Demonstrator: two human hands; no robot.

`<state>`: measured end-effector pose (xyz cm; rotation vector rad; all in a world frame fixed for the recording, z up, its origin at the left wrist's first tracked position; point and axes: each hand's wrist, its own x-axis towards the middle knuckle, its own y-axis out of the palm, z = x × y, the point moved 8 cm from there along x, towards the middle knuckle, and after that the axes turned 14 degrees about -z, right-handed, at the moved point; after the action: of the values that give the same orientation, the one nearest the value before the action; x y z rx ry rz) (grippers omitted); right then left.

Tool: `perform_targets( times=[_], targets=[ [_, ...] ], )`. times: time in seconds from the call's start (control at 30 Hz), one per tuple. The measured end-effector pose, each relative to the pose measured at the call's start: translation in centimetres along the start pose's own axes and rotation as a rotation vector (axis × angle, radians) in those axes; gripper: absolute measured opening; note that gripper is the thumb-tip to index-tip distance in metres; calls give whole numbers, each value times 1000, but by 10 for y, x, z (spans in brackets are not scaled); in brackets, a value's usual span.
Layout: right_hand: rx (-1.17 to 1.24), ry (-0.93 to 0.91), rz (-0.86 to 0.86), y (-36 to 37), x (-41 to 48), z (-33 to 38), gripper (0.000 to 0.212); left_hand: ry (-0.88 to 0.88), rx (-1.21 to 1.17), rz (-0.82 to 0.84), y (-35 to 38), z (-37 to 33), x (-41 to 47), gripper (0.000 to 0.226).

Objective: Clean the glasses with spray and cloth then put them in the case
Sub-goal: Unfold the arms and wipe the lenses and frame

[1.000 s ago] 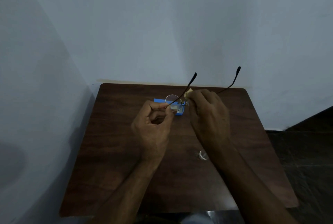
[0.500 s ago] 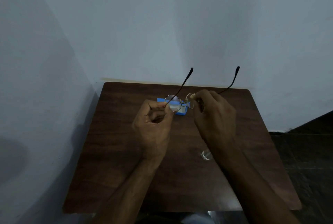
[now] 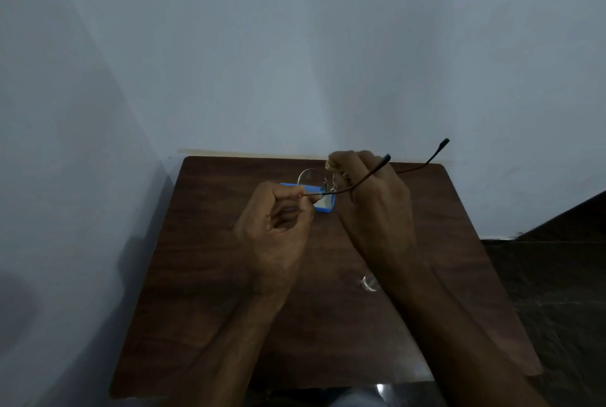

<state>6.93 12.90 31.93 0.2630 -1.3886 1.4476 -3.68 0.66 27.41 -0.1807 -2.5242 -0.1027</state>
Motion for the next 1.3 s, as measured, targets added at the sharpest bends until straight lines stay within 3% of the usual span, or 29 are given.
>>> perform_targets(
  times=[0.2, 0.33, 0.53, 0.67, 0.8, 1.03, 1.17, 1.3],
  targets=[
    [39, 62, -86, -1, 11, -32, 30, 201, 45, 22, -5, -21, -1, 5],
    [87, 11, -29, -6, 4, -9, 21, 253, 40, 8, -6, -23, -4, 8],
    [-35, 111, -70, -10, 5, -23, 18, -30, -36, -47, -7, -15, -6, 13],
    [15, -5, -39, -13, -21, 3, 19, -224, -40, -98, -5, 4, -8, 17],
    [-10, 26, -64, -14, -26, -17, 18, -418, -89, -140, -5, 22, -13, 12],
    [13, -7, 13, -6, -35, -5, 23, -507, -144, -124, 0, 29, -20, 14],
    [-29, 71, -54, -7, -21, -26, 16, -516, -134, -108, 0, 28, -24, 18],
    [7, 30, 27, -1, -31, -11, 15, -530, -138, -116, 0, 32, -24, 19]
  ],
)
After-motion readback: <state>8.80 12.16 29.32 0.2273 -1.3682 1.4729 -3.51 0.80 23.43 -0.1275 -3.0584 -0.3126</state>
